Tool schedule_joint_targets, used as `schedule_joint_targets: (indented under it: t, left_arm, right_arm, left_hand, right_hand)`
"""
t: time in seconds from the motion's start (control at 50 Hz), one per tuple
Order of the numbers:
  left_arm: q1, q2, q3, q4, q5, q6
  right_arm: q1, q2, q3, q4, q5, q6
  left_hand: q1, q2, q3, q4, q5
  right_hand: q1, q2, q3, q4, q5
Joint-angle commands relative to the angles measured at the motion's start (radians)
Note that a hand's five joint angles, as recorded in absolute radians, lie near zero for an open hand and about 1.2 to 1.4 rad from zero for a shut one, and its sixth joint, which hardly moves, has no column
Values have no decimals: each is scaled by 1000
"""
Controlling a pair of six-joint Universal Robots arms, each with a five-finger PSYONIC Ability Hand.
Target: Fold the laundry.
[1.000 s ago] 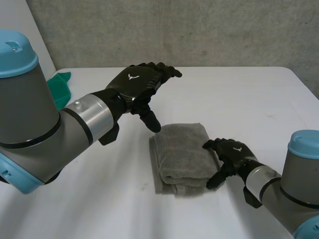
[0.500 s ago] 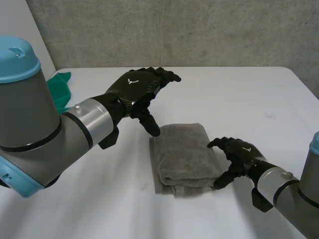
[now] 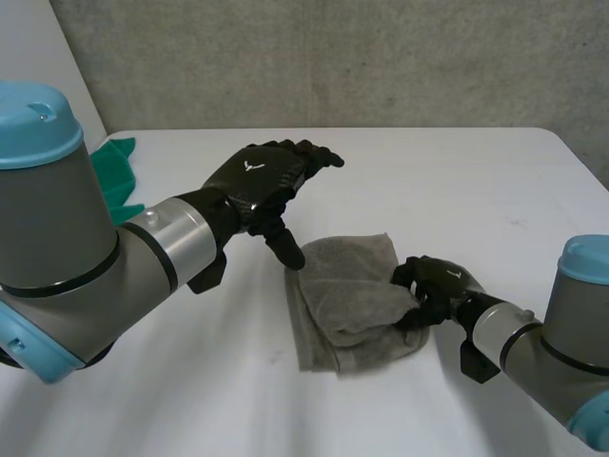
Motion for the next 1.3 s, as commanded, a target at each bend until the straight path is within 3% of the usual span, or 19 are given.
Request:
schedule_joint_targets:
  t: [0.02, 0.26, 0.52, 0.64, 0.76, 0.9, 1.06, 1.3]
  left_arm:
    - [3, -2, -4, 0, 0, 0]
    - [34, -2, -16, 0, 3, 6]
    - [45, -20, -2, 3, 3, 8]
    - [45, -28, 3, 3, 0, 9]
    - [43, -31, 10, 3, -2, 9]
    - [43, -33, 12, 3, -2, 9]
    - [43, -50, 12, 3, -3, 8]
    - [40, -63, 12, 3, -5, 6]
  right_arm:
    - [1, 32, -52, -1, -1, -32]
    - [-5, 75, -204, 14, -13, -375]
    - [-35, 371, -740, 168, -124, -517]
    - [-106, 530, -1033, 214, -93, -515]
    - [-248, 716, -1383, 292, 39, -514]
    - [-370, 905, -1726, 387, 82, -515]
    - [-476, 940, -1738, 352, 47, -520]
    - [-509, 982, -1738, 344, -1, -555]
  left_hand:
    - [-4, -18, -28, -21, -20]
    - [-4, -18, -28, -21, -20]
    - [-1, -16, -26, -18, -17]
    - [-1, -16, -26, -18, -17]
    - [2, -13, -23, -15, -14]
    - [2, -13, -23, -15, -14]
    - [5, -10, -20, -13, -11]
    - [8, -7, -17, -10, -8]
  right_hand:
    - [603, 399, 375, 363, 432]
    - [603, 399, 375, 363, 432]
    - [603, 399, 375, 363, 432]
    - [603, 399, 375, 363, 432]
    - [603, 399, 375, 363, 432]
    - [603, 399, 375, 363, 432]
    - [603, 399, 375, 363, 432]
    - [603, 399, 375, 363, 432]
